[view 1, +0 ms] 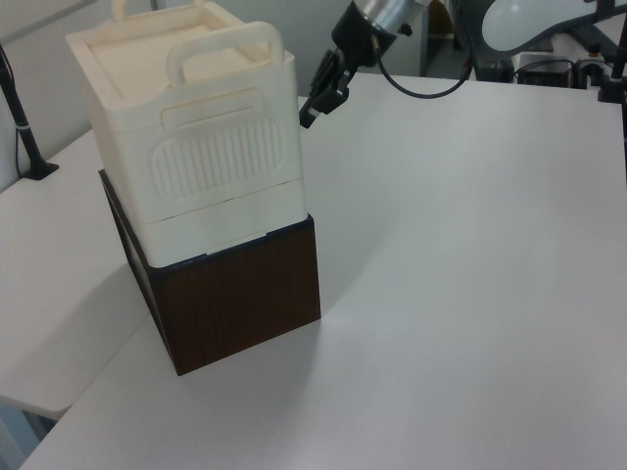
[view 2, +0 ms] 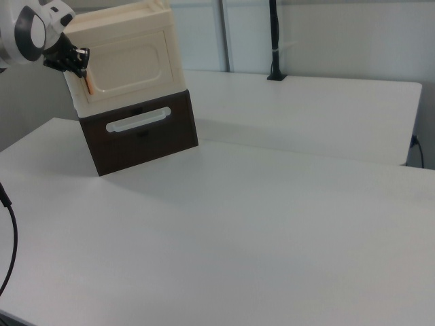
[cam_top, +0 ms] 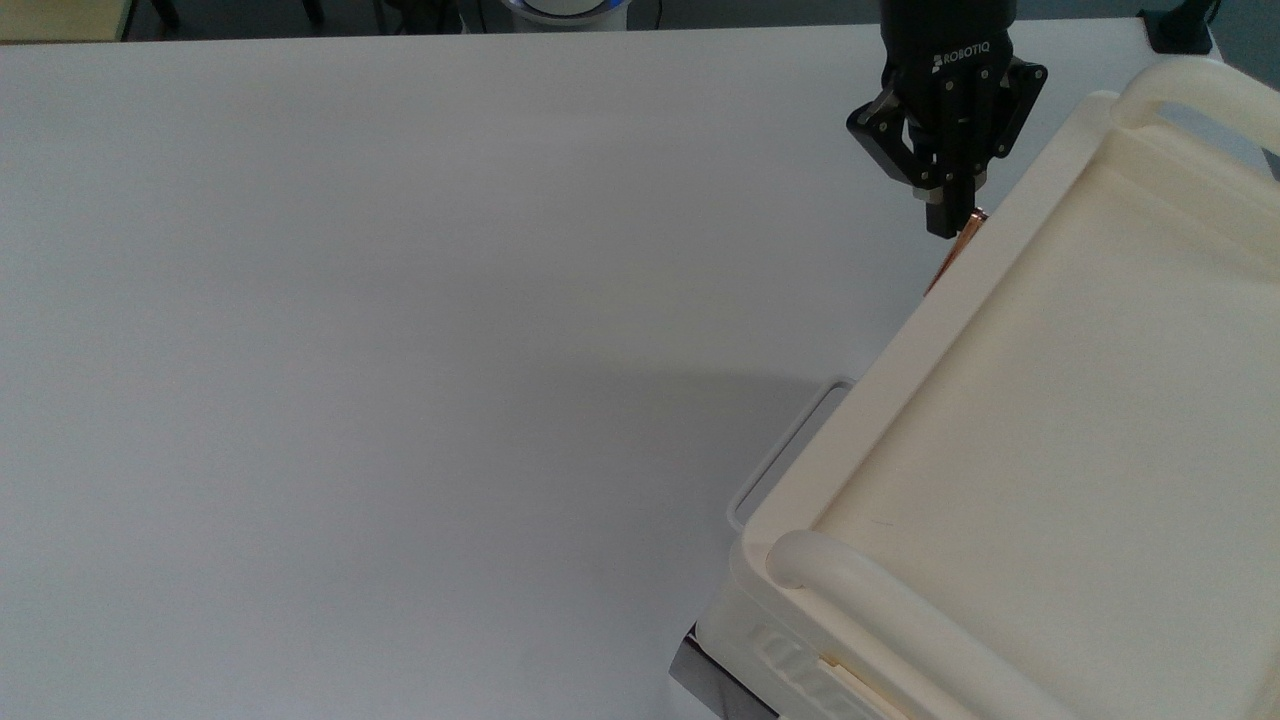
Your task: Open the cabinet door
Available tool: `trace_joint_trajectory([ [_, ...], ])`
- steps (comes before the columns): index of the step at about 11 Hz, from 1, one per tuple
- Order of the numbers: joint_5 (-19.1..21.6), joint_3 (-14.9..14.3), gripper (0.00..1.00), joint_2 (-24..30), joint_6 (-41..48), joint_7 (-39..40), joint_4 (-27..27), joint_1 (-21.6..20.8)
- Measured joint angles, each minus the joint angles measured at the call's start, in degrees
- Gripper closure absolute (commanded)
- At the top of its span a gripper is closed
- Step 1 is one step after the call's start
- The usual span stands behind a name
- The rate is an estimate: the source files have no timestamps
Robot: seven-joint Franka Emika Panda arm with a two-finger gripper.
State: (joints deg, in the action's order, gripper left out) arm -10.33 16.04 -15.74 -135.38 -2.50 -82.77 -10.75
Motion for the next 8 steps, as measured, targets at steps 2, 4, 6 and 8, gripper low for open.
trace_joint_trajectory([
  [2, 0.0, 0.0, 0.90, 0.1, 0.1, 0.0, 0.0, 0.1],
  [4, 0.0, 0.0, 0.90, 0.1, 0.1, 0.0, 0.0, 0.1],
  [6, 0.0, 0.0, 0.90, 0.1, 0.1, 0.0, 0.0, 0.4],
  [8, 0.0, 0.0, 0.90, 0.3, 0.2, 0.0, -0.2, 1.2],
])
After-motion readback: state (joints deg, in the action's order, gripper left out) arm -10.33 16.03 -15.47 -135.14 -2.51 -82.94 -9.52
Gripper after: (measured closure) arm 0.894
